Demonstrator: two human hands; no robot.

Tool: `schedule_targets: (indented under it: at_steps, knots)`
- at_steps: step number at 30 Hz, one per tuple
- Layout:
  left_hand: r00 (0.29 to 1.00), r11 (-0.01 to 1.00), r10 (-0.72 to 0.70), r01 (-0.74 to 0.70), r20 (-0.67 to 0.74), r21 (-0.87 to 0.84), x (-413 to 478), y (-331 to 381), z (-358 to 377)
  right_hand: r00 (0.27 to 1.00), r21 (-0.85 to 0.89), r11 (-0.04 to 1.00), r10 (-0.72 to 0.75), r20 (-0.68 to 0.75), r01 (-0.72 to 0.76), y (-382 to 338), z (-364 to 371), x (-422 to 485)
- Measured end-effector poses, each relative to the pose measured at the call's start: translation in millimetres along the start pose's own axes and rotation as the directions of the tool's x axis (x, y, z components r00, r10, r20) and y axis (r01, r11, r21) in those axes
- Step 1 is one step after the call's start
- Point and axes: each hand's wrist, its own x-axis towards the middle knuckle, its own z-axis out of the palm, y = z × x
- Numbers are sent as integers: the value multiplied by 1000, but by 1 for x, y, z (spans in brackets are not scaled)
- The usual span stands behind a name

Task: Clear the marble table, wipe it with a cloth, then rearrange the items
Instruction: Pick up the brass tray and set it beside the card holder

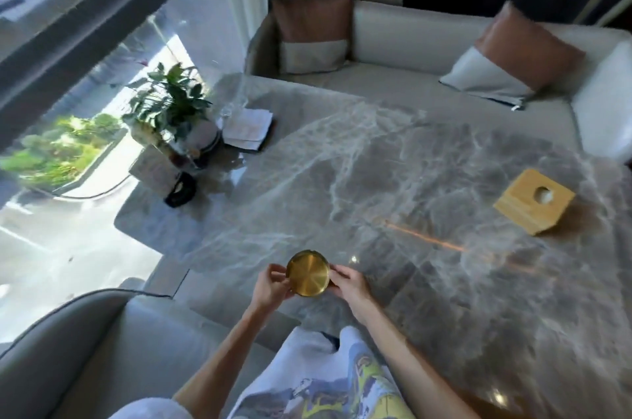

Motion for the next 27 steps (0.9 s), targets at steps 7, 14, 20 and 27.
schedule_targets:
  at_steps: [7,14,20,27]
  knots:
    - [996,995,-45,38,-76,-91,9,7,-22,992,-87,995,55,118,-45,-9,27,1]
    - [999,995,-38,37,-6,-96,66,26,-73,996,-115,990,79,28,-75,-34,86,37]
    - [998,997,-46,44,-31,-57,132,52,-160,994,-115,988,100,-36,-104,-70,196,70]
    - [1000,998,-24,24,-1,61,214,70,-252,986,-127,979,152,-73,-160,-112,308,122]
